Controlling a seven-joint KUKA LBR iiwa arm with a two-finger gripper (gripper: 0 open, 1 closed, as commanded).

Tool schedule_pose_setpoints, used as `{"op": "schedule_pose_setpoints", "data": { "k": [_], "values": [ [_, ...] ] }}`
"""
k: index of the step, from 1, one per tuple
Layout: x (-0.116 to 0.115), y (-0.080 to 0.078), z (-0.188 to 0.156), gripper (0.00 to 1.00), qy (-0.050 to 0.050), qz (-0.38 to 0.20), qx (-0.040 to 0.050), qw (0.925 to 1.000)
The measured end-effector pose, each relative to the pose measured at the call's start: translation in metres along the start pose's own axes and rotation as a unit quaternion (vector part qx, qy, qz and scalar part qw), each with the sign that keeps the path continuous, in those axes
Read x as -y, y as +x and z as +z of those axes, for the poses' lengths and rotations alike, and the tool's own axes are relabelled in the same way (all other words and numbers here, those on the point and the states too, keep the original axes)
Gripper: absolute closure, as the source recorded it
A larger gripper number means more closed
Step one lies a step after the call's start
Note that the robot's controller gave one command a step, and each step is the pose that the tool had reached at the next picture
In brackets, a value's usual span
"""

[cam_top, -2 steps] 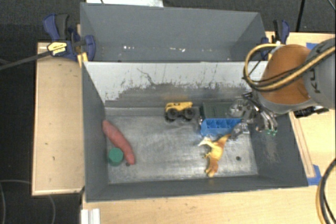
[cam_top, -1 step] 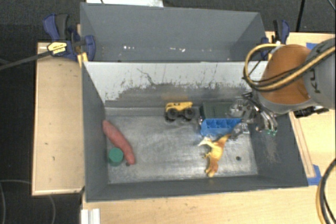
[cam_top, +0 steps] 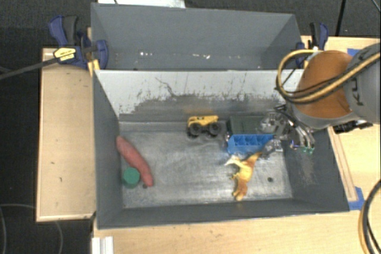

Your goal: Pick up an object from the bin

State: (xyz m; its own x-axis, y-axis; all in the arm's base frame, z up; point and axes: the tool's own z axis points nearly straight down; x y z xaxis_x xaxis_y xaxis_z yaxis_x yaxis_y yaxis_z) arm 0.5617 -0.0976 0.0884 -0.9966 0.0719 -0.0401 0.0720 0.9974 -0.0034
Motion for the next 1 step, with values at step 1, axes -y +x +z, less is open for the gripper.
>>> {"op": "schedule_pose_setpoints", "data": {
  "k": [1],
  "values": [
    [0.0000, 0.0000, 0.0000, 1.00, 0.000, 0.000, 0.0000, 1.0000]
  ]
}}
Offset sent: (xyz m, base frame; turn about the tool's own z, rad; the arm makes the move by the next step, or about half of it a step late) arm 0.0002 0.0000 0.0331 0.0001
